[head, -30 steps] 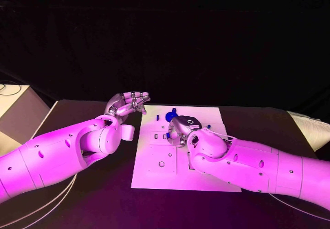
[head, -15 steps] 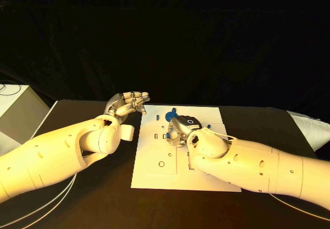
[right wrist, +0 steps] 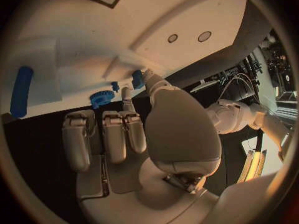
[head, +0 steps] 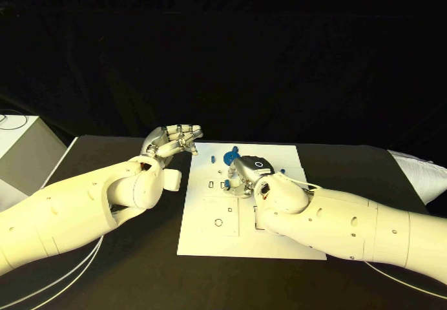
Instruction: Assemble the parts on the task board
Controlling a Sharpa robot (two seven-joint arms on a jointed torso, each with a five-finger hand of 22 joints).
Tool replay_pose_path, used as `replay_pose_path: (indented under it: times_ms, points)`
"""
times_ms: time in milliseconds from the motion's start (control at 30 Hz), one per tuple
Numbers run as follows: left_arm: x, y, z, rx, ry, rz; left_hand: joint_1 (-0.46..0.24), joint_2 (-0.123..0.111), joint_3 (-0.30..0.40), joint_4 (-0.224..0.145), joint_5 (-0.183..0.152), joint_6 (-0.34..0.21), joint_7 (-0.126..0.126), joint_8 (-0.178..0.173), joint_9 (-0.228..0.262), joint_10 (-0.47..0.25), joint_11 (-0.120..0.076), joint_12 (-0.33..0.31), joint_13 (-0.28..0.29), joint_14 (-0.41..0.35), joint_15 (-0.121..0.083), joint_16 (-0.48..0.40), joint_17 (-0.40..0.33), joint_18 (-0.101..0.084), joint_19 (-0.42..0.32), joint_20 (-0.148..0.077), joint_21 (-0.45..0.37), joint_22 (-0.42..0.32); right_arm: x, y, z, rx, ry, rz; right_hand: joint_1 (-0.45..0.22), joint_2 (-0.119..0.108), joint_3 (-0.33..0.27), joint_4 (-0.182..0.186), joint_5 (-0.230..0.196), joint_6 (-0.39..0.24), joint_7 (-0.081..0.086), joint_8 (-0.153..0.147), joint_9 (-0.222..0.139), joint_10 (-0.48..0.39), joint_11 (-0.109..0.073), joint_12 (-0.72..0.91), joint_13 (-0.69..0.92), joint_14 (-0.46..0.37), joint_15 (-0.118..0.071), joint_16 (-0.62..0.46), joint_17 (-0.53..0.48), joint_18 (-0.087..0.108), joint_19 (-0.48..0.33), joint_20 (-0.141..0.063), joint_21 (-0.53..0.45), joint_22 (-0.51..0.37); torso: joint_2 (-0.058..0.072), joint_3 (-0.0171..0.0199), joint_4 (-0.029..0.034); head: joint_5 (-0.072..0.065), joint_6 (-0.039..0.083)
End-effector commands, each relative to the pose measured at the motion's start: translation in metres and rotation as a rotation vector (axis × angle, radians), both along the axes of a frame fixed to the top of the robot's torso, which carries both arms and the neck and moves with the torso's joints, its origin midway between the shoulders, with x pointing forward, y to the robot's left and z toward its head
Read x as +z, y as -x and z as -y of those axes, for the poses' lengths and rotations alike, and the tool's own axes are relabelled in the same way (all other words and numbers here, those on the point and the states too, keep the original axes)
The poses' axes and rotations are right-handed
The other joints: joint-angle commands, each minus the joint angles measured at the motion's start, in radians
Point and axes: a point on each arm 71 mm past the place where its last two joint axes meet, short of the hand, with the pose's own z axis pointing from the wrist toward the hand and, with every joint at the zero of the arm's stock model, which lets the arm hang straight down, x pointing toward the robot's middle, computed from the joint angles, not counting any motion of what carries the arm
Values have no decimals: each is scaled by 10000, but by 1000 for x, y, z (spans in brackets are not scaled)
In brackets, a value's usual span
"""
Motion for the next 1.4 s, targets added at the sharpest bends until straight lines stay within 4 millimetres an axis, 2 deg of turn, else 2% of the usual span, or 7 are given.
replay_pose_path:
  times_ms: [33, 567, 900, 1133, 1400]
  points:
    - [1, 0, 2, -193, 46, 88, -108, 15, -23, -13, 22, -51, 0, 65, 13, -53, 4, 35, 13, -58, 8, 37, -9, 149, -60, 6, 64, 9, 0, 0, -1, 98, -63, 102, 134, 32, -62, 5, -30, -61, -25, 17, -8, 926, 68, -60, 2497, 878, 41, -56, 1774, -63, 885, 75, -45, 2394, 9, -4, 8, -2, -7]
    - [1, 0, 3, -205, 51, 79, -108, 15, -23, -13, 22, -51, 0, 65, 13, -53, 4, 35, 13, -58, 8, 37, -9, 149, -60, 6, 64, 9, -1, -1, -4, 112, -82, 87, 226, 84, -147, 137, 37, -15, -37, 54, 1, 928, 59, -58, 2499, 878, 34, -57, 1774, -64, 886, 70, -45, 2396, 12, -12, -10, -1, -45]
    - [0, 0, 3, -208, 53, 73, -108, 15, -23, -13, 22, -51, 0, 65, 13, -53, 4, 35, 13, -58, 8, 37, -9, 149, -60, 6, 64, 9, -2, -2, -5, 99, -80, 78, 245, 104, -175, 192, 69, -2, -42, 66, 3, 931, 55, -53, 2502, 877, 31, -60, 1768, -65, 888, 67, -41, 2399, 3, 2, 9, -10, -63]
    - [0, 0, 3, -218, 55, 65, -108, 15, -23, -13, 22, -51, 0, 65, 13, -53, 4, 35, 13, -58, 8, 37, -9, 149, -60, 6, 64, 9, -2, -2, -6, 101, -142, 121, 269, 130, -198, 252, 103, 12, -47, 78, 6, 936, 51, -47, 2507, 877, 26, -60, 1768, -62, 883, 64, -51, 2392, 8, 0, -4, -12, -42]
    - [0, 0, 4, -226, 59, 64, -108, 15, -23, -13, 22, -51, 0, 65, 13, -53, 4, 35, 13, -58, 8, 37, -9, 149, -60, 6, 64, 9, -2, -2, -8, 131, -182, 136, 272, 136, -212, 283, 107, 19, -50, 84, 7, 928, 49, -58, 2499, 875, 24, -63, 1760, -61, 881, 62, -56, 2388, 3, -3, 14, -21, -54]
